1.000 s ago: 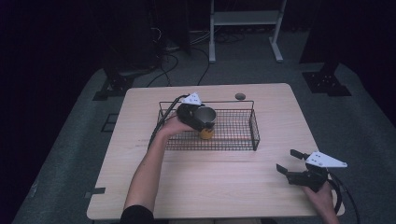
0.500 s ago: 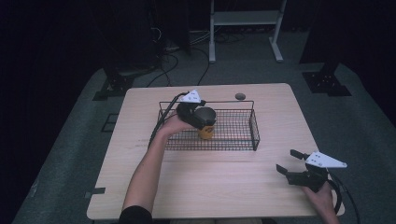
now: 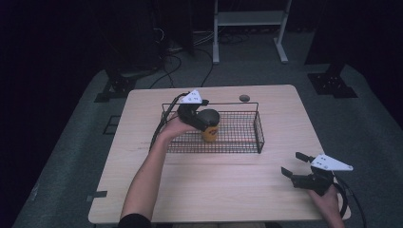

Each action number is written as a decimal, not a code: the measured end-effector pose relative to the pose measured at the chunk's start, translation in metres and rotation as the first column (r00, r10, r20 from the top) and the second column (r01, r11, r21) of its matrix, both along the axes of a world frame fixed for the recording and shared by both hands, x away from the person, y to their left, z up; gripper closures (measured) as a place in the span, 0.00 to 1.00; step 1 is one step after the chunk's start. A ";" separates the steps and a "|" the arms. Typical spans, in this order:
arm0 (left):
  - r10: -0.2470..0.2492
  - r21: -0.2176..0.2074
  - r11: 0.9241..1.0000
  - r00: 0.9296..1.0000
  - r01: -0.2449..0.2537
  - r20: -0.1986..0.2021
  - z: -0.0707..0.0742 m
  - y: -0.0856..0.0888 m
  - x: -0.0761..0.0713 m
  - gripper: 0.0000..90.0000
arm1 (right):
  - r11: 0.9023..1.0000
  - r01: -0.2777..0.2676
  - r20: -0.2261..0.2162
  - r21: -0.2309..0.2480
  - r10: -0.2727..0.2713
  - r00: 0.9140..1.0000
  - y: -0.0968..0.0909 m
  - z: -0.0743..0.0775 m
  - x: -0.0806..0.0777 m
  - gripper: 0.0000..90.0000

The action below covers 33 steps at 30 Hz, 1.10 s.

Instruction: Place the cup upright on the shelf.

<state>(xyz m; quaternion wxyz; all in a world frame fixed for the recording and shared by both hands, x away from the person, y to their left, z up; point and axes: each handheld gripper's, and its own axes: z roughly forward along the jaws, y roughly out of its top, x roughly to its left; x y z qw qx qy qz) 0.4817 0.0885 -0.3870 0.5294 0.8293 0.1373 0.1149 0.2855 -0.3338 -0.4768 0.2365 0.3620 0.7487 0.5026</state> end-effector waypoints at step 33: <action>-0.003 -0.079 0.997 1.000 0.005 0.025 0.011 0.011 -0.034 0.00 | 1.000 0.002 0.001 -0.002 -0.002 1.000 0.000 0.000 0.000 0.15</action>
